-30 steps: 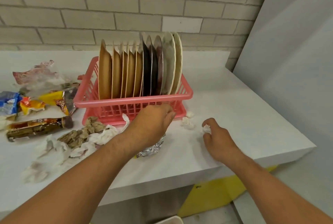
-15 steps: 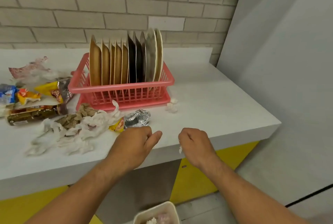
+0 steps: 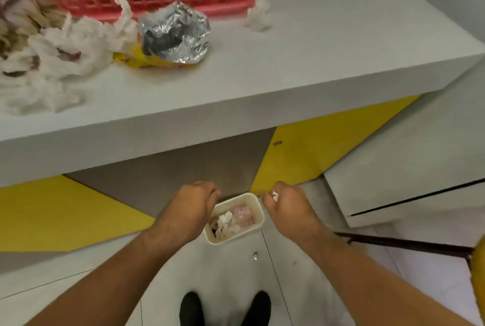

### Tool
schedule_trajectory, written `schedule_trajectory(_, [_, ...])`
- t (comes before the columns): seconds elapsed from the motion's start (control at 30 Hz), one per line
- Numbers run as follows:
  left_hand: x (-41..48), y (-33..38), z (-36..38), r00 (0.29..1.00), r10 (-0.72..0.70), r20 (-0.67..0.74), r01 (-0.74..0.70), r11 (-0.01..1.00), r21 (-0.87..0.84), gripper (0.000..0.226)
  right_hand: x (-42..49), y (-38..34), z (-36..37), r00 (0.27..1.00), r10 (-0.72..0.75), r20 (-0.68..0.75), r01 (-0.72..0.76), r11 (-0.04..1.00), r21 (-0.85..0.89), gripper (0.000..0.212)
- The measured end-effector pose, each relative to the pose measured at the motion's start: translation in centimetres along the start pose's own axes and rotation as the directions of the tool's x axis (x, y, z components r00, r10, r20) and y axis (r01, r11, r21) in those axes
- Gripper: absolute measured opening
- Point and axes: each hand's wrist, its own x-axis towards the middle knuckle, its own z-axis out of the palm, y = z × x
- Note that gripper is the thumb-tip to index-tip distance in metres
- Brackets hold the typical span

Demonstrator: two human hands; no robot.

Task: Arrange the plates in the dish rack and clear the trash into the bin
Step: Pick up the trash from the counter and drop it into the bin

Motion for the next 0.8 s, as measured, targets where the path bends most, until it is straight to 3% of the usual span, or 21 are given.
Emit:
schedule_trajectory(0.27, [2.2, -9.7, 15.2, 0.999, -0.017, 0.048, 0.017, 1.000, 0.003, 0.038, 4.7, 8.5, 14.6, 0.984, 0.050, 0.173, -0.005, 0.968, -0.252, 0.028])
schedule_trajectory(0.43, [2.1, -16.4, 24.5, 0.999, 0.002, 0.043, 0.000, 0.999, -0.037, 0.030, 10.0, 13.6, 24.9, 0.964, -0.007, 0.267, 0.078, 0.964, -0.256, 0.031])
schedule_trajectory(0.6, [2.4, -21.1, 29.8, 0.995, -0.091, 0.051, 0.092, 0.996, -0.007, 0.029, 15.6, 15.0, 33.8, 0.935, -0.091, 0.344, 0.153, 0.976, -0.158, 0.029])
schedule_trajectory(0.7, [3.6, -22.4, 31.8, 0.992, -0.113, 0.061, 0.115, 0.993, -0.035, 0.023, 16.4, 16.4, 35.7, 0.906, -0.095, 0.412, 0.151, 0.983, -0.104, 0.057])
schedule_trajectory(0.8, [5.5, -22.5, 33.9, 0.988, -0.115, 0.107, 0.121, 0.991, -0.054, 0.022, 15.6, 17.9, 34.6, 0.914, -0.115, 0.388, 0.119, 0.993, 0.012, 0.089])
